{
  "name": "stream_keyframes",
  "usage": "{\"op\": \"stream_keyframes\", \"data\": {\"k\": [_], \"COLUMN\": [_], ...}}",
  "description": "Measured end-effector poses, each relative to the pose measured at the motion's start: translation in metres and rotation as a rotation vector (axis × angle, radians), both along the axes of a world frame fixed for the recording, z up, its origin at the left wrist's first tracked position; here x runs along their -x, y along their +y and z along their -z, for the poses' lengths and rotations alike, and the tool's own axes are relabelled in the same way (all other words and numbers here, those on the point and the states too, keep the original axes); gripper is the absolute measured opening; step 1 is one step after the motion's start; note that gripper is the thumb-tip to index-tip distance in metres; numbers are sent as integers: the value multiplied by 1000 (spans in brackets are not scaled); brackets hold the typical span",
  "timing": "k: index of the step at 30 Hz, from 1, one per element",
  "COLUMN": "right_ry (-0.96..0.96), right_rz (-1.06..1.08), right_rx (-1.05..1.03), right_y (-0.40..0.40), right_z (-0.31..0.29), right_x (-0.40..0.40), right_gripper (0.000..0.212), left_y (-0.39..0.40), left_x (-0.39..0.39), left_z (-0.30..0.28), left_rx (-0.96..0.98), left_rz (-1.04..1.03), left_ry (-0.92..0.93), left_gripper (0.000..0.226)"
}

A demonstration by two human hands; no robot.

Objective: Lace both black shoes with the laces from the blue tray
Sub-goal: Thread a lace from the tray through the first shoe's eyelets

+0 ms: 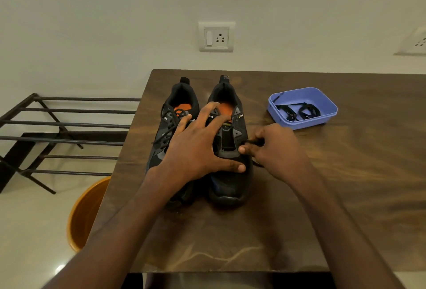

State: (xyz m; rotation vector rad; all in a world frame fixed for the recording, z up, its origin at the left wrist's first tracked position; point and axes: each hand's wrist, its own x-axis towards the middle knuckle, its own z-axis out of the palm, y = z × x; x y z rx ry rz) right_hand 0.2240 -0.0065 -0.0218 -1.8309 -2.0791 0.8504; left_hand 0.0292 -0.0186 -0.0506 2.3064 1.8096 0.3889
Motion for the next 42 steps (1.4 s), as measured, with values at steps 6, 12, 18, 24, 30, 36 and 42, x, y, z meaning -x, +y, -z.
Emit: {"op": "stream_keyframes", "data": {"k": [6, 12, 18, 24, 30, 36, 42], "right_ry": [331, 1965, 258, -67, 1038, 1372, 65], "right_rz": [59, 323, 61, -56, 253, 352, -20], "right_rx": [29, 206, -97, -20, 152, 52, -36], "right_y": [-4, 4, -1, 1, -3, 1, -1], "right_z": [-1, -17, 6, -2, -2, -7, 4], "right_x": [-6, -33, -9, -1, -12, -19, -1], "right_gripper": [6, 22, 13, 10, 12, 14, 11], "left_y": [1, 1, 1, 1, 1, 1, 1], "left_x": [1, 0, 1, 1, 2, 1, 1], "left_z": [0, -2, 1, 1, -2, -2, 0], "left_rx": [15, 26, 7, -3, 35, 35, 11], "left_rz": [11, 8, 12, 0, 4, 12, 15], "left_ry": [-15, -13, -1, 5, -16, -9, 7], "left_gripper": [121, 122, 121, 122, 123, 122, 120]}}
